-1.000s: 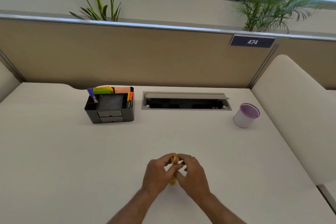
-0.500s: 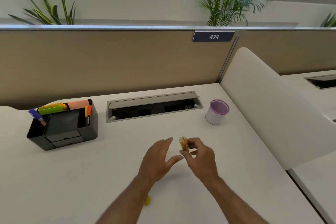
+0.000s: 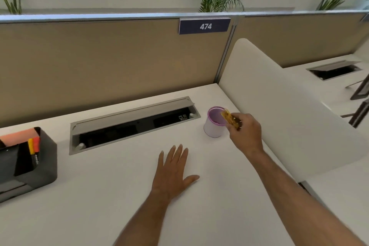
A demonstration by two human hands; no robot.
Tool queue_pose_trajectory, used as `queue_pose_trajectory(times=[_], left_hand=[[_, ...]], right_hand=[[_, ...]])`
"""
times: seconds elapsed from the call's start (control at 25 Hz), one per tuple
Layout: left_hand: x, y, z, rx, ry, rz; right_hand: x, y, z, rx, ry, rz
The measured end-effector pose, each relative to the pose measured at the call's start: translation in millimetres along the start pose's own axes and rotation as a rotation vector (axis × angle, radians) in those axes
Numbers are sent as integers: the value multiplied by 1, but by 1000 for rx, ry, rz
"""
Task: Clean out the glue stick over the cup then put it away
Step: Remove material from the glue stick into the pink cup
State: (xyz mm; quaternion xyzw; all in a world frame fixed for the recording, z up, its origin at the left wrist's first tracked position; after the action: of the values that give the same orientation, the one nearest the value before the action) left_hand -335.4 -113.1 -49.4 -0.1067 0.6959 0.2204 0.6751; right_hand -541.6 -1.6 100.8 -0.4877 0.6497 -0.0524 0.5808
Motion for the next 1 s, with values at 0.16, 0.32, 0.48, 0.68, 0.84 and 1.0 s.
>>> queue_pose_trajectory(times=[0.16,0.32,0.48,0.68,0.84,1.0], left_hand=[[16,1,-6,23,-33,7],[18,-3,-6,14,-3,23],[17,-3,-5,18,16,41],[18,-4,-5,19,17,54],[19,-4,-5,13,19,53],[20,-5,-6,13,14,47]], right_hand=[[5,11,-27,-42,-36,108],[16,12,-44,-67,-83,159],[30,11,-54,-92,-136,173],[36,3,-60,-173,-120,219],[33,2,-64,-118,-70,201],[29,-5,-60,-228,22,207]])
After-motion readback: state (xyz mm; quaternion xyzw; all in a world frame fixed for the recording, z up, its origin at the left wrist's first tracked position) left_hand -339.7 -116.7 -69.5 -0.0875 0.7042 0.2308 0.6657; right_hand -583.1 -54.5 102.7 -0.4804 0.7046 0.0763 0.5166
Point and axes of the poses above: each hand's wrist, its own z-axis away from the middle knuckle, its own x-axis out of the palm, y = z × x, the point moved 7 cm from there along -z, towards the middle knuckle, and after that the axes turned 3 degrees about -z, right-handed, at the moved point
